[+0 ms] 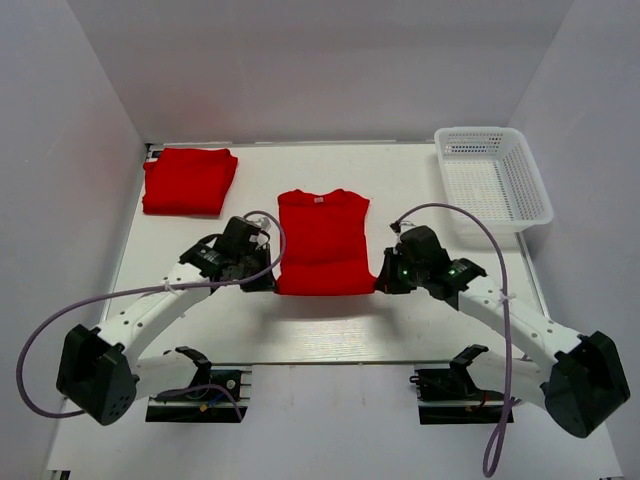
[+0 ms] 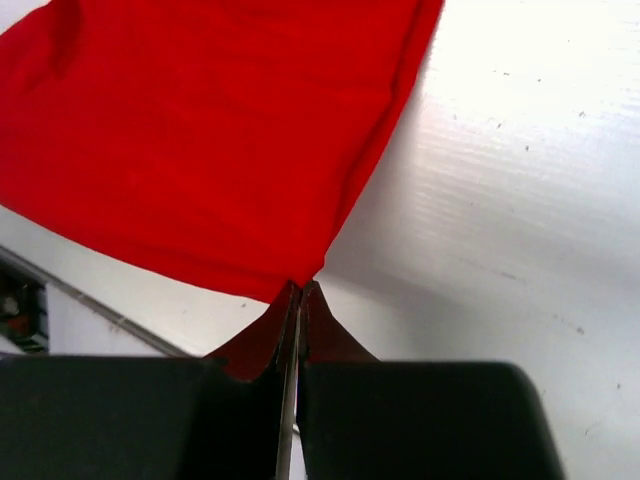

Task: Fold and stack the t-shirts
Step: Grab one side of the 2/3 rectangular tshirt with both arms, then fold the long partially folded tshirt into a neat square

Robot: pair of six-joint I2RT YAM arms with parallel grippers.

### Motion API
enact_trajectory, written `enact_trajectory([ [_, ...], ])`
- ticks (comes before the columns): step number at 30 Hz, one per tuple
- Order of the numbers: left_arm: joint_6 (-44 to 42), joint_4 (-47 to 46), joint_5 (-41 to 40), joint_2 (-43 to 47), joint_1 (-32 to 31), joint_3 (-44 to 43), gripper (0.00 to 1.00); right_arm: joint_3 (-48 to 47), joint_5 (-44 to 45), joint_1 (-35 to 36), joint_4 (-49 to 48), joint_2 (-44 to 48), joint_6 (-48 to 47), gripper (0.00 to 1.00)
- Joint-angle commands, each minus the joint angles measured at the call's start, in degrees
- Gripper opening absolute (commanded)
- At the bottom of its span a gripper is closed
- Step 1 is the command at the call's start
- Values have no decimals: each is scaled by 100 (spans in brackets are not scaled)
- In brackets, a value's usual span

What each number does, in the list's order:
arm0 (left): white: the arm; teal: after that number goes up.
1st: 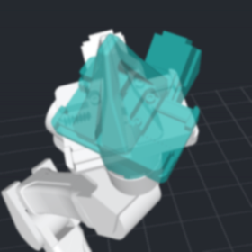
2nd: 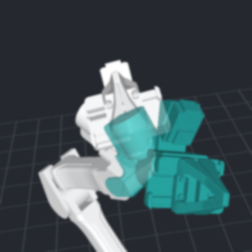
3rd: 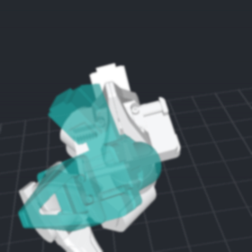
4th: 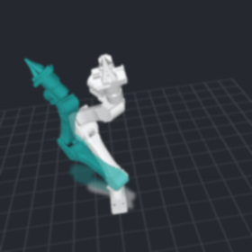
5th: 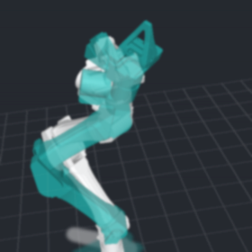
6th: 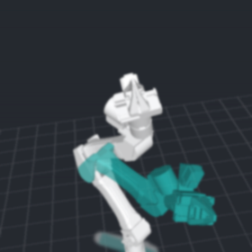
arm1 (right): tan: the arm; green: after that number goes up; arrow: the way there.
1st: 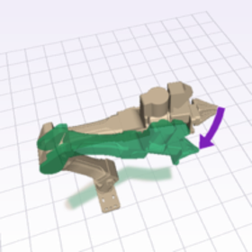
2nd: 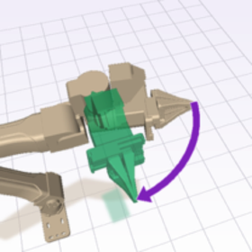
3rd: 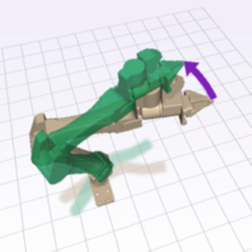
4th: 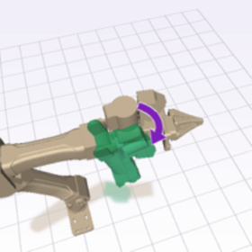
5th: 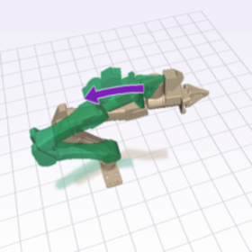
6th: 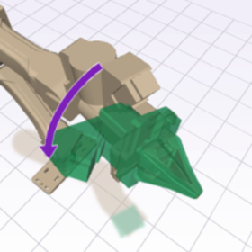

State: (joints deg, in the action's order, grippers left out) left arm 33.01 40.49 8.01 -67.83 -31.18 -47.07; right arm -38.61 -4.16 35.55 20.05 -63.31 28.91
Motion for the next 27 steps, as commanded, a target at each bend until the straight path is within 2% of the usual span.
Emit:
enact_trajectory([
  [1, 12, 539, 51, 323, 15, -363, 0, -278, -154, -39, 886, 258, 19, 0],
  [5, -163, 346, -140, 236, 15, -715, 0, -769, -208, -66, 904, 12, -236, 0],
  [10, -164, -260, -572, -176, 68, -1251, 0, -1603, 389, -92, 965, -410, -491, 0],
  [14, -32, -59, -1476, -651, 130, -2076, 0, -2124, 846, -101, 1070, -902, -649, 0],
  [19, -32, -357, -1776, -1082, 130, -2437, 0, -2720, 1268, -180, 948, -1455, -763, 0],
  [27, -85, -235, -2391, -2049, 235, -3317, 0, -3609, 1427, -382, 859, -2220, -1098, 0],
])
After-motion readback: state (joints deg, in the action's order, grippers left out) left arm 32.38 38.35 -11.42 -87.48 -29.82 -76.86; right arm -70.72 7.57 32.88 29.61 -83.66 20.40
